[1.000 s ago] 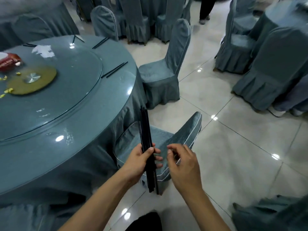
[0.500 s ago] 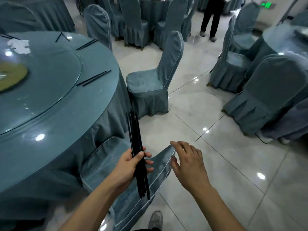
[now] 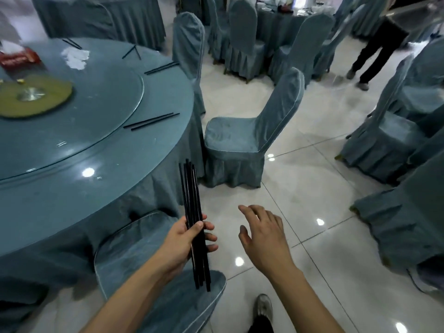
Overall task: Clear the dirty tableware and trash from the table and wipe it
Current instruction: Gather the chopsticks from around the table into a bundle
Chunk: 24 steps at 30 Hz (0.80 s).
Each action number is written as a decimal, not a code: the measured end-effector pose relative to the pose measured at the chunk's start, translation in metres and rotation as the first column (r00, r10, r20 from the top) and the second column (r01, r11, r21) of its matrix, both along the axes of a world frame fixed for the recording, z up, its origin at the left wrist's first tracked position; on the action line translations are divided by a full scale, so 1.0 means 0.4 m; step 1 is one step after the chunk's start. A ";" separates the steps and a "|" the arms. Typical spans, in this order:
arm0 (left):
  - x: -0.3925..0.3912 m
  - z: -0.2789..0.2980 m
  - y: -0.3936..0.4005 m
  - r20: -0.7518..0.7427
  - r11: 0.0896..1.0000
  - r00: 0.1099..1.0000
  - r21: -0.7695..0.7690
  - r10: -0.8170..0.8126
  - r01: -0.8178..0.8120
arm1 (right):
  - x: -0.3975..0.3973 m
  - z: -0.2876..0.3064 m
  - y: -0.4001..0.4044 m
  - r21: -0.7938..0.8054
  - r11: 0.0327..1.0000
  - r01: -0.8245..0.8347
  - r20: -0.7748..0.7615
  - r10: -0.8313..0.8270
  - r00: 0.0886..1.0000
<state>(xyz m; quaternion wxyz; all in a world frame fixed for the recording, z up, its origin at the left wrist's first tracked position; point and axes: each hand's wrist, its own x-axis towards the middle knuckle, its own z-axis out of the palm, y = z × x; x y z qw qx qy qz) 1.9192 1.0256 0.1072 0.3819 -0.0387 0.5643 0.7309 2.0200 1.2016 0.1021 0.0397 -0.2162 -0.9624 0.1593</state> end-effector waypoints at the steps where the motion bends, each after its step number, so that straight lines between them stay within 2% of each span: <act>1: -0.008 0.000 0.037 -0.004 1.000 1.000 -0.004 0.028 -0.028 | -0.023 -0.003 0.045 0.002 1.000 -0.031 -0.004 0.031 1.000; 11: -0.060 0.008 0.367 0.025 0.945 0.945 -0.031 0.325 -0.324 | -0.236 -0.027 0.430 -0.032 0.950 -0.310 0.044 0.311 0.949; 17: -0.143 0.002 0.425 0.007 0.876 0.878 -0.071 0.478 -0.477 | -0.418 -0.033 0.498 -0.040 0.884 -0.466 0.023 0.467 0.884; 24: -0.354 -0.024 0.470 0.000 0.809 0.811 -0.063 0.586 -0.584 | -0.693 -0.046 0.535 0.008 0.815 -0.579 0.068 0.577 0.814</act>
